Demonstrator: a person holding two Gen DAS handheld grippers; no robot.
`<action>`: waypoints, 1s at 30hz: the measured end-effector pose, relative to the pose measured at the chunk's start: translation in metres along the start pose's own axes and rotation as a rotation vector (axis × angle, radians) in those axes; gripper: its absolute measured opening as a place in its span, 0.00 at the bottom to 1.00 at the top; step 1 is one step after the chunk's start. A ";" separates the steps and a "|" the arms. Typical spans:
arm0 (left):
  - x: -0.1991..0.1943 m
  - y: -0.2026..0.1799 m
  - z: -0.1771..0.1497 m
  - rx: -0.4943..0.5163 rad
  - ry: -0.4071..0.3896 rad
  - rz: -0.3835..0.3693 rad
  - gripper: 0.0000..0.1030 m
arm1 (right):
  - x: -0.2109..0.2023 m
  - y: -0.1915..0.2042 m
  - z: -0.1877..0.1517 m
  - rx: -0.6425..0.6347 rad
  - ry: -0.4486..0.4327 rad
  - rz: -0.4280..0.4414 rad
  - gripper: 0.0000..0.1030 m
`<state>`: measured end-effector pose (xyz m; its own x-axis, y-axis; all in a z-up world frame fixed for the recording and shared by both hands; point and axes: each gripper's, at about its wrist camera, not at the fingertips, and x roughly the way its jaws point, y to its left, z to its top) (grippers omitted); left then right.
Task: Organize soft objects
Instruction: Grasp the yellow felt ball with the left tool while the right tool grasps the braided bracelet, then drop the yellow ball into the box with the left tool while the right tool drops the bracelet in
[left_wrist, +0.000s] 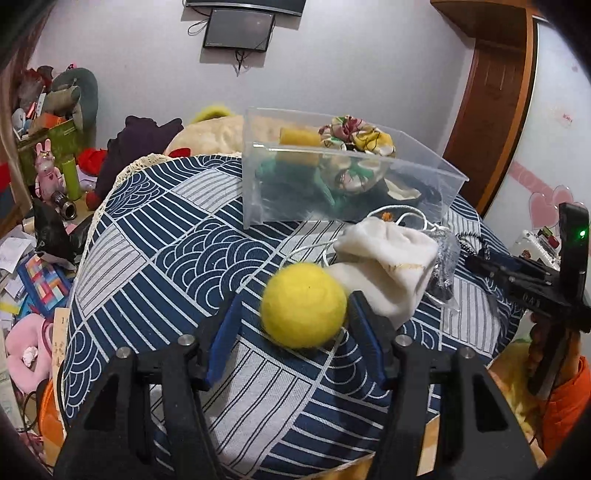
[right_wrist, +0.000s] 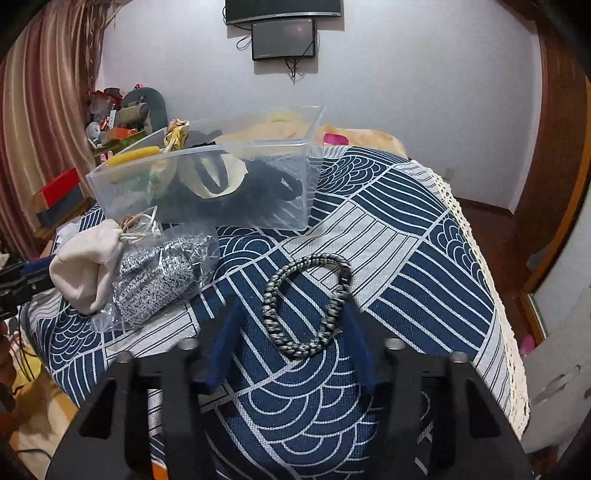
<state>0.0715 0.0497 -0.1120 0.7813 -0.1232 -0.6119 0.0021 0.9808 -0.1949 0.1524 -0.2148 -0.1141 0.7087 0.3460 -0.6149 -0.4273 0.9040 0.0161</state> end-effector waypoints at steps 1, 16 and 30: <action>0.001 -0.001 0.000 0.001 0.003 -0.006 0.49 | 0.000 -0.001 0.001 0.004 0.001 0.002 0.25; -0.020 -0.001 0.009 0.022 -0.062 -0.004 0.43 | -0.018 -0.003 0.016 0.006 -0.067 0.011 0.11; -0.036 -0.013 0.068 0.077 -0.174 0.000 0.43 | -0.035 0.024 0.069 -0.085 -0.220 0.049 0.11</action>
<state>0.0861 0.0516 -0.0353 0.8775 -0.1017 -0.4687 0.0447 0.9903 -0.1312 0.1559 -0.1879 -0.0378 0.7873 0.4438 -0.4280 -0.5034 0.8635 -0.0308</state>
